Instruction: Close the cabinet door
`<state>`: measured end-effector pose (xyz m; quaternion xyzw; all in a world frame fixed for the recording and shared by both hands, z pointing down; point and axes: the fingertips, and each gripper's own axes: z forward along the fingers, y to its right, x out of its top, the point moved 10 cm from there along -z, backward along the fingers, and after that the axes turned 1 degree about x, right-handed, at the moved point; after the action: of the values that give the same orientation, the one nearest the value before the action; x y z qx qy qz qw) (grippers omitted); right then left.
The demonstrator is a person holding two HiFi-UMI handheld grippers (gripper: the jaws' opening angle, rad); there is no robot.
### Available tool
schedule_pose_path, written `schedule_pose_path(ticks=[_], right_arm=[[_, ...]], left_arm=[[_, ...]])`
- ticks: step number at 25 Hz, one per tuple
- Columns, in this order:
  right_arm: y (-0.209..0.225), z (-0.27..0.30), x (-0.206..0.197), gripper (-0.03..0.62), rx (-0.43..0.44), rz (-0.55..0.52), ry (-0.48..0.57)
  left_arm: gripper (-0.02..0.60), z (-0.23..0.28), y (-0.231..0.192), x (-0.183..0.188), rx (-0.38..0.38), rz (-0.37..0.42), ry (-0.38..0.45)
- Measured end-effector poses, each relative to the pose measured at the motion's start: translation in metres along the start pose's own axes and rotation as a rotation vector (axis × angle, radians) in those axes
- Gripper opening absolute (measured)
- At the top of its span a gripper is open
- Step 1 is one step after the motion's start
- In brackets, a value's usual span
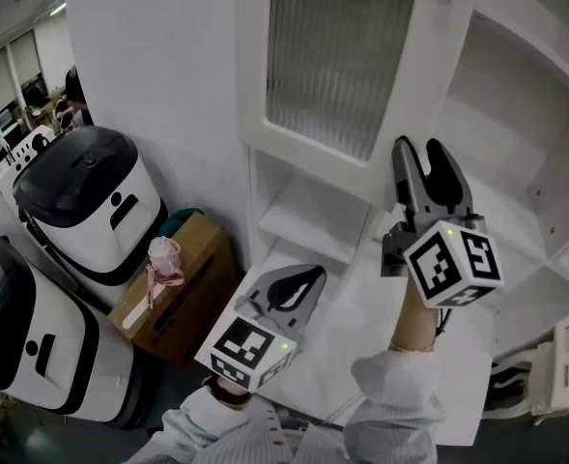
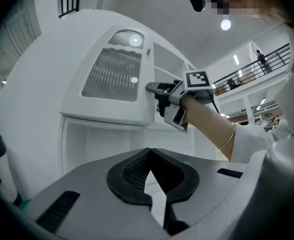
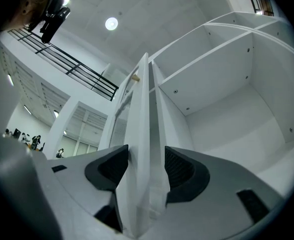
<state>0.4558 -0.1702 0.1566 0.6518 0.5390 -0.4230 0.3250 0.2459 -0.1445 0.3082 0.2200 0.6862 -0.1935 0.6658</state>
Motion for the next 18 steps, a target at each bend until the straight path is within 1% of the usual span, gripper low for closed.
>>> schedule_pose_path(ticks=[9,18], right_arm=[[0.015,0.01,-0.006,0.204,0.032,0.057,0.005],[0.024,0.018,-0.009,0.202,0.048,0.056,0.0]], left_arm=[[0.011,0.012,-0.002,0.0,0.015,0.014,-0.002],[0.011,0.025,-0.005,0.001,0.039,0.021,0.022]])
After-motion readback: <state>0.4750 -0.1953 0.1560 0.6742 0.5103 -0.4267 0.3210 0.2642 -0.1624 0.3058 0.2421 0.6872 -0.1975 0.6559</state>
